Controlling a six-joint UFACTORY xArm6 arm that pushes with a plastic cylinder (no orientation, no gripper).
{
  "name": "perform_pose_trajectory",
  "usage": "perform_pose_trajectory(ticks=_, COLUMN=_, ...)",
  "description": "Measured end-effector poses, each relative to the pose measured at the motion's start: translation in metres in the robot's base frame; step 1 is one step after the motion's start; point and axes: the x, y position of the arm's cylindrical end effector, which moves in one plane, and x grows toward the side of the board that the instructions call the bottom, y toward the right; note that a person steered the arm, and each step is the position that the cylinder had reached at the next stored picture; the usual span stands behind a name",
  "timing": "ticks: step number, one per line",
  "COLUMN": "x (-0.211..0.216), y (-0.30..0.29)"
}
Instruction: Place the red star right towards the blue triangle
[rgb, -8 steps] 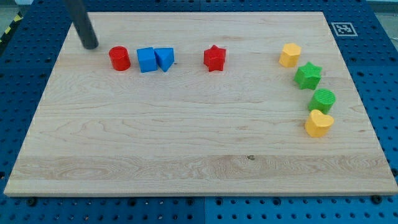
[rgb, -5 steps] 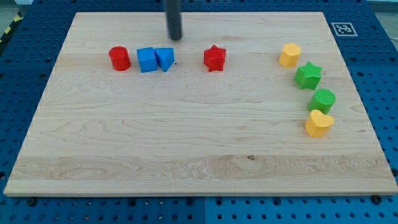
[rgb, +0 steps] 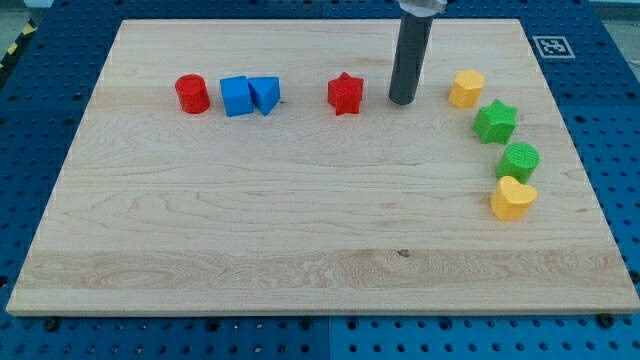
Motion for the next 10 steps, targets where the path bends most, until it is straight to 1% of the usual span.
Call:
perform_pose_trajectory(ticks=6, x=0.000, y=-0.074)
perform_pose_trajectory(ticks=10, x=0.000, y=-0.080)
